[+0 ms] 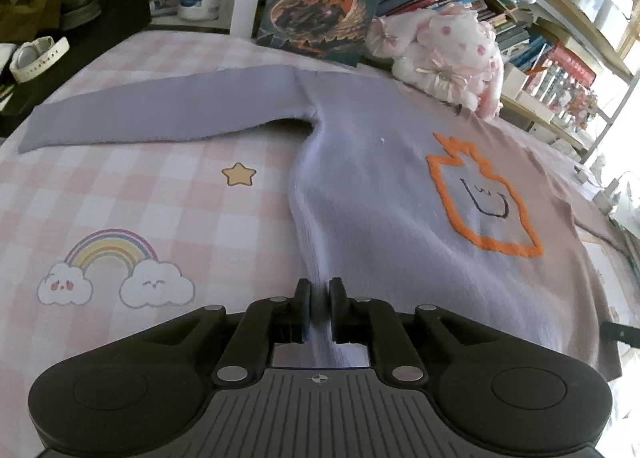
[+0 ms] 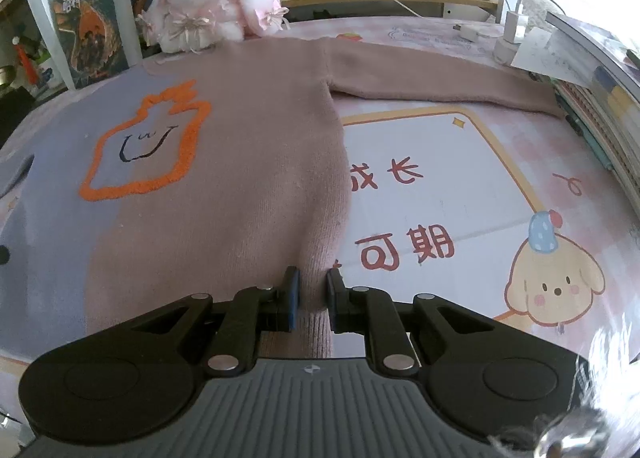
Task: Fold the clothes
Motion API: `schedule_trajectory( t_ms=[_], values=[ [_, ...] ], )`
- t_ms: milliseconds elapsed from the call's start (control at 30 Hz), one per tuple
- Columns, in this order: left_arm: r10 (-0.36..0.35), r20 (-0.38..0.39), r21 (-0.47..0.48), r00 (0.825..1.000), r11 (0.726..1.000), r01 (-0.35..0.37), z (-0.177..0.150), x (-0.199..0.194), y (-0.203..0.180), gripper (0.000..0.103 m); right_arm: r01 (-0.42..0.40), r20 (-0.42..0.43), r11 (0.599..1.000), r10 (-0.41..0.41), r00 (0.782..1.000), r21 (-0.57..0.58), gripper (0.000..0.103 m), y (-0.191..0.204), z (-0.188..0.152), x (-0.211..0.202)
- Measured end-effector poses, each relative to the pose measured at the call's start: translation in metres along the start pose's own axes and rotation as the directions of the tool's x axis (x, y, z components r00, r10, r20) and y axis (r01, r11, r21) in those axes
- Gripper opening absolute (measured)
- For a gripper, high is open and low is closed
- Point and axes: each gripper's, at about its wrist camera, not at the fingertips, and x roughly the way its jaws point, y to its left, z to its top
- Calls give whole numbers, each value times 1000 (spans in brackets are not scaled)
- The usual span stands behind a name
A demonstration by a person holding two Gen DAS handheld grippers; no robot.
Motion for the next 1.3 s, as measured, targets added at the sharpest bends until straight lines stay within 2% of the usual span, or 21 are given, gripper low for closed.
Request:
schedule_trajectory(
  t_ms=[33, 200, 1000, 1300],
  values=[
    [-2, 0, 1, 1000, 1000, 2, -1, -1, -1, 5, 0, 1, 1000, 0, 1000, 1, 13, 1, -1, 0],
    [7, 8, -34, 1000, 999, -7, -2, -4, 3, 4, -12, -11, 1000, 12, 1000, 21, 13, 1, -3, -4],
    [-11, 7, 40, 1000, 999, 11, -9, -8, 2, 5, 7, 16, 999, -7, 1000, 32, 14, 0, -12, -8],
    [28, 32, 31, 999, 999, -29, -11, -7, -5, 5, -2, 9, 1000, 3, 1000, -24, 14, 2, -12, -9]
  ],
)
